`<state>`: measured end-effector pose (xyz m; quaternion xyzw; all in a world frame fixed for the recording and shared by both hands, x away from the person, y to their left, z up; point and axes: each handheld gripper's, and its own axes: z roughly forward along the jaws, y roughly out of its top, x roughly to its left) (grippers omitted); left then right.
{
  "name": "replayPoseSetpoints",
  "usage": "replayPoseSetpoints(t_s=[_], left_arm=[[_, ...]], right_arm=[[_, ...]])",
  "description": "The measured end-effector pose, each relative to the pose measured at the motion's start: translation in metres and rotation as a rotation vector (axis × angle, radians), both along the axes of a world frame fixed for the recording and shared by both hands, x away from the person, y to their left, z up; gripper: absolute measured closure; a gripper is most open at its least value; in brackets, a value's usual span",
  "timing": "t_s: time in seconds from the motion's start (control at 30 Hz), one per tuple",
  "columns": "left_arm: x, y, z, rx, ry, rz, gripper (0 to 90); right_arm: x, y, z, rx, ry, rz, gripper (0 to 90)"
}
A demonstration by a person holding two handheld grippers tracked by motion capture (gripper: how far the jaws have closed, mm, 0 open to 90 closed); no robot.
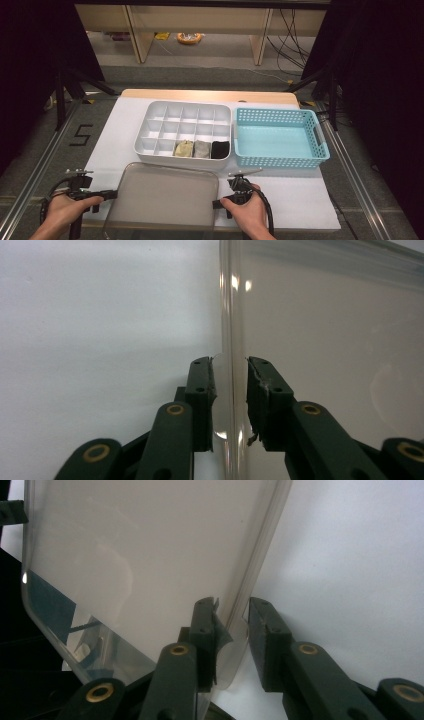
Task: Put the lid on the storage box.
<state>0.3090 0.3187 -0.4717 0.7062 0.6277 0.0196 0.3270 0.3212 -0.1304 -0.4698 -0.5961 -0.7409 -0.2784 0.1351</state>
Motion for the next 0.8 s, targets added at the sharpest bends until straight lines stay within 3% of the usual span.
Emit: replayPoseSetpoints(t_s=[0.07, 0.1, 0.13, 0.17, 0.2, 0.33, 0.4, 0.47, 0.5, 0.57, 0.6, 0.63, 0.67, 0.7, 0.73, 0.8], left_arm=[[-0.001, 0.000, 0.000, -0.016, -0.008, 0.003, 72.3], [-0.001, 0.000, -0.001, -0.020, -0.011, 0.004, 72.3], [-0.002, 0.001, 0.000, -0.023, -0.014, 0.006, 72.4], [-0.002, 0.001, 0.000, -0.026, -0.019, 0.006, 72.5], [-0.003, 0.001, 0.001, -0.034, -0.027, 0.012, 72.6], [-0.005, 0.002, 0.007, -0.029, -0.048, 0.002, 73.0], [-0.006, 0.001, 0.009, -0.030, -0.060, 0.004, 73.0], [-0.007, 0.000, 0.009, -0.049, -0.094, 0.013, 73.1], [-0.008, 0.000, 0.011, -0.037, -0.082, 0.005, 73.1], [-0.009, -0.001, 0.011, -0.047, -0.113, 0.014, 73.2], [-0.009, -0.002, 0.012, -0.055, -0.118, 0.024, 73.2], [-0.009, -0.002, 0.013, -0.065, -0.113, 0.006, 73.3], [-0.009, -0.002, 0.015, -0.053, -0.101, 0.003, 73.3], [-0.009, -0.002, 0.016, -0.063, -0.112, 0.006, 73.4], [-0.008, -0.003, 0.016, -0.067, -0.121, 0.007, 73.5], [-0.008, -0.004, 0.018, -0.071, -0.121, 0.008, 73.5]], right_arm=[[0.000, -0.001, -0.001, 0.003, -0.030, 0.017, 74.7], [-0.002, 0.001, 0.002, -0.001, -0.003, -0.015, 74.9], [-0.002, 0.001, 0.001, 0.008, -0.022, -0.023, 75.1], [-0.003, 0.002, 0.003, 0.019, 0.006, -0.029, 75.1], [-0.003, -0.001, 0.002, 0.009, -0.031, -0.004, 75.3], [-0.004, 0.000, 0.008, 0.008, -0.032, -0.034, 75.8], [-0.004, -0.002, 0.010, 0.019, -0.071, -0.021, 76.0], [-0.004, -0.003, 0.014, 0.021, -0.078, -0.035, 76.2], [-0.005, -0.002, 0.018, 0.039, -0.062, -0.051, 76.3], [-0.004, -0.004, 0.019, 0.027, -0.111, -0.049, 76.4], [-0.004, -0.004, 0.022, 0.037, -0.101, -0.059, 76.4], [-0.003, -0.007, 0.023, 0.056, -0.112, -0.034, 76.4], [-0.004, -0.006, 0.026, 0.057, -0.105, -0.066, 76.4], [-0.003, -0.009, 0.026, 0.052, -0.128, -0.046, 76.5], [-0.001, -0.011, 0.025, 0.035, -0.182, -0.044, 76.5], [-0.001, -0.011, 0.028, 0.051, -0.172, -0.056, 76.5]])
